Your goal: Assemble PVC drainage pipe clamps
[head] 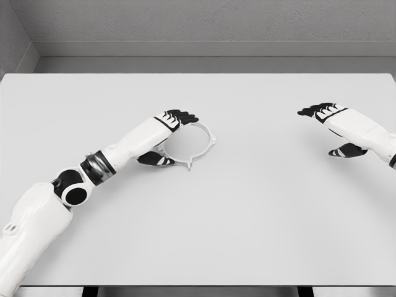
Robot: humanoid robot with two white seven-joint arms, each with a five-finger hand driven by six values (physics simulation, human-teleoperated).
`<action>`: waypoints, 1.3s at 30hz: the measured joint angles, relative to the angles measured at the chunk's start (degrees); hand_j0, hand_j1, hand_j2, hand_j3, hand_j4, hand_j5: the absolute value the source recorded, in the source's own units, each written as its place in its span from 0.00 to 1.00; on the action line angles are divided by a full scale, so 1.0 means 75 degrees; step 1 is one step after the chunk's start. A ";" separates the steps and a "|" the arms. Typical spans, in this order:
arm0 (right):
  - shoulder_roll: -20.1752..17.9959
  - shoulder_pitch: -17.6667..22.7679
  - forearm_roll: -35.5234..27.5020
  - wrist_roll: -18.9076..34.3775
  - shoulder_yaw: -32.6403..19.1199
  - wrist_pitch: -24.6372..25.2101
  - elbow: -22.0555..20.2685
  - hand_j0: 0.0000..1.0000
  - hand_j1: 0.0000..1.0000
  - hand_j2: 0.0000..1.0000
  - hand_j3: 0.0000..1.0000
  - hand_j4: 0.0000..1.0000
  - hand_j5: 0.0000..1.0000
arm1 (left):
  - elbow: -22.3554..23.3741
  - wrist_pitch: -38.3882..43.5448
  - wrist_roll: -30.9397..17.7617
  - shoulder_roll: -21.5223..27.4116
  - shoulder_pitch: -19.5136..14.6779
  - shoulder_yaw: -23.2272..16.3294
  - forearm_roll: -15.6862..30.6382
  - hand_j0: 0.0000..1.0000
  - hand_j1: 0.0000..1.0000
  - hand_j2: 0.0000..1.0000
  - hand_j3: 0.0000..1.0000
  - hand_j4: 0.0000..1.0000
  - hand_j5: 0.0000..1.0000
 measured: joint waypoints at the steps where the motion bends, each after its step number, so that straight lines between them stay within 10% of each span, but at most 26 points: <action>1: 0.0000 0.0000 0.0000 0.0000 0.0000 0.0000 0.0000 1.00 1.00 1.00 1.00 1.00 1.00 | 0.0018 0.0000 0.0000 -0.0007 -0.0024 0.0001 0.0000 1.00 1.00 1.00 1.00 1.00 1.00; 39: 0.0000 0.0000 -0.0009 0.0000 0.0000 0.0000 -0.0014 1.00 1.00 1.00 1.00 1.00 1.00 | 0.0083 0.0000 0.0000 -0.0128 -0.0035 0.0026 0.0000 1.00 1.00 1.00 1.00 1.00 1.00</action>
